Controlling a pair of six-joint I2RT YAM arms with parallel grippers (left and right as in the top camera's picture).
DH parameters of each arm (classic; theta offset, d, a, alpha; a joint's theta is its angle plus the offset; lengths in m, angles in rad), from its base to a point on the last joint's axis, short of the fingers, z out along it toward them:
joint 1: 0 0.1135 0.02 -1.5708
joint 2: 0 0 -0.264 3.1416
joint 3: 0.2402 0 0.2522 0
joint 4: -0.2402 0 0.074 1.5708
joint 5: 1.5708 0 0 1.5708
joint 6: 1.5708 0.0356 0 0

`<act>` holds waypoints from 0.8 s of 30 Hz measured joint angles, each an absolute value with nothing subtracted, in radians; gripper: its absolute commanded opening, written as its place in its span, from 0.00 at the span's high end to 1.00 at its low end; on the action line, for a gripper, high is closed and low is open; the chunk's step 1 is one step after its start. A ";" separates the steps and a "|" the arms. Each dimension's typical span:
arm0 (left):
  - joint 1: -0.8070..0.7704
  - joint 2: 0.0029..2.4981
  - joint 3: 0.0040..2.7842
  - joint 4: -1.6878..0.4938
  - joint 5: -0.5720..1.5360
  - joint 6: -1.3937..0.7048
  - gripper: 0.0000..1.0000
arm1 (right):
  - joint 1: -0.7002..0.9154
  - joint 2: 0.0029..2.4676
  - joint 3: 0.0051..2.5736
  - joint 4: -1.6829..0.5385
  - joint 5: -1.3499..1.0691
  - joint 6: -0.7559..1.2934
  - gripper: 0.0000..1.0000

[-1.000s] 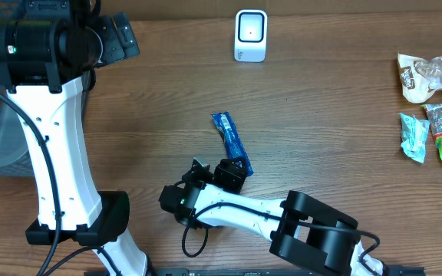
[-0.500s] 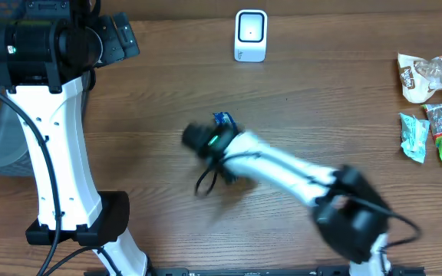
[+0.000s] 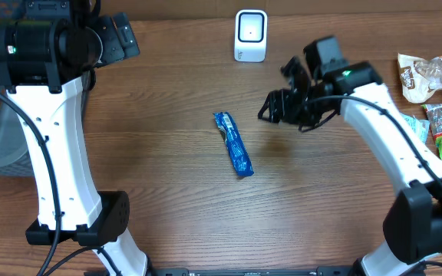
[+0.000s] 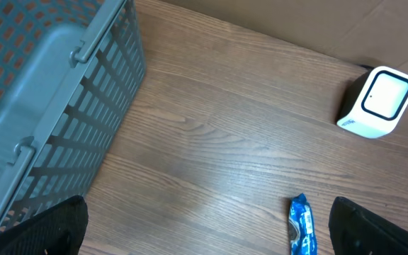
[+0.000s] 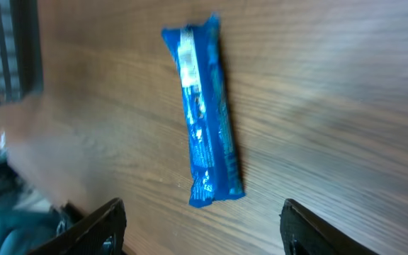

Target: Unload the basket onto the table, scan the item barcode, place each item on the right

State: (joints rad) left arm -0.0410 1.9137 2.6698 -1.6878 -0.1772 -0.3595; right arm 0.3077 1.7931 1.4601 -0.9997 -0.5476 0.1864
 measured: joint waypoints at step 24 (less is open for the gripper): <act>-0.041 1.914 2.670 -1.688 -0.177 -0.360 0.00 | 0.380 2.030 1.236 -0.492 -0.646 0.259 0.43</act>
